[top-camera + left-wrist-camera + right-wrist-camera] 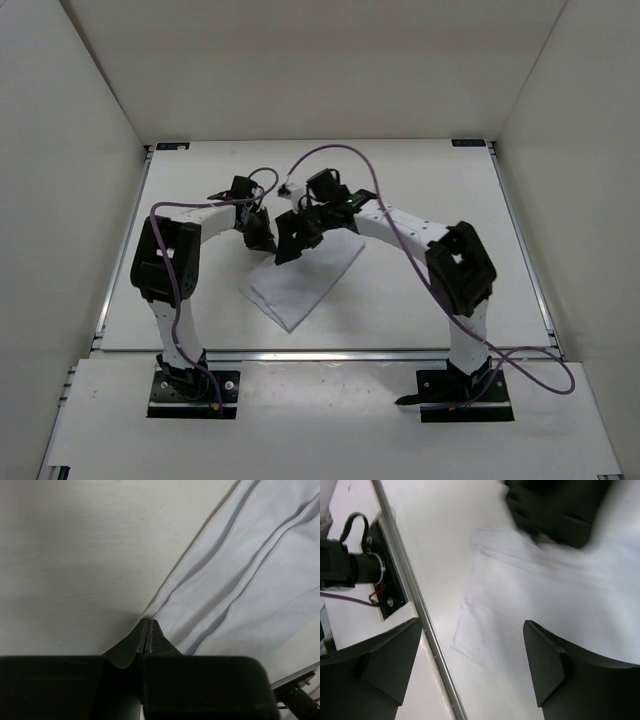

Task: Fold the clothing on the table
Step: Fold the skirt

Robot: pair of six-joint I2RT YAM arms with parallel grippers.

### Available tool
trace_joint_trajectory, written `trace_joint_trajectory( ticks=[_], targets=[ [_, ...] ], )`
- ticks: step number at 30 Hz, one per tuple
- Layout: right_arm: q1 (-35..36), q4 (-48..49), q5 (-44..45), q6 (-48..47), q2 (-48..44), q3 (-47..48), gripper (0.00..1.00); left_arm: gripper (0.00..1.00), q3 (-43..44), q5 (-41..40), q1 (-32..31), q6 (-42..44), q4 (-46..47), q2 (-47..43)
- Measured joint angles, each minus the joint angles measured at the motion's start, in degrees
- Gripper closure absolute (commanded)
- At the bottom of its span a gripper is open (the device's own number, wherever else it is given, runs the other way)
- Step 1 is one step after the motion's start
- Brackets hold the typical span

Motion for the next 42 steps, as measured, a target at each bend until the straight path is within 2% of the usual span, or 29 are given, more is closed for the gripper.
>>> trace_joint_trajectory(
  ticks=[5,8,11,13,15,21,27,31,33,36,38,42],
  targets=[
    [-12.6,6.9,1.9,2.4,-14.3,-10.8,0.19,0.77,0.0,-2.5,2.2,2.9,-5.6,-5.7],
    [-21.6,9.5,2.5,3.0,-17.6,-13.3,0.20,0.76,0.1,-3.5,3.0,3.9,-7.2,-11.7],
    [-26.3,9.2,4.5,2.3,-16.5,-14.4,0.21,0.83,-0.5,-4.3,1.9,4.0,-7.3,-17.0],
    [-26.8,7.7,5.5,0.9,-14.2,-14.7,0.20,0.94,-3.2,-4.5,0.9,3.9,-6.0,-20.1],
    [-26.0,6.5,5.8,-0.5,-11.6,-14.7,0.21,1.00,-6.9,-4.6,0.1,3.2,-5.7,-21.7],
    [-22.6,3.6,6.6,-4.3,-5.1,-14.3,0.23,1.00,-17.9,-6.1,-1.9,1.7,-6.4,-22.9],
    [-20.9,1.4,7.5,-7.4,0.0,-8.4,0.31,1.00,-19.7,-7.1,-2.4,0.5,-5.7,-23.9],
    [-20.9,0.8,8.4,-9.7,3.0,-4.7,0.44,1.00,-20.9,-7.3,-3.0,0.0,-5.0,-23.8],
    [-20.9,0.1,8.7,-10.5,4.2,-3.8,0.57,1.00,-21.3,-7.3,-3.2,-0.1,-5.1,-23.6],
    [-21.0,-0.7,9.0,-11.1,5.5,-3.7,0.86,1.00,-21.3,-7.3,-3.3,-0.1,-5.5,-23.5],
    [-21.3,-1.2,9.0,-11.0,6.2,-3.8,0.94,1.00,-21.3,-7.5,-3.3,0.0,-5.7,-23.5],
    [-22.3,-0.9,8.6,-10.6,6.2,-5.2,0.98,1.00,-21.3,-7.8,-3.1,0.1,-5.9,-23.4]
  ],
)
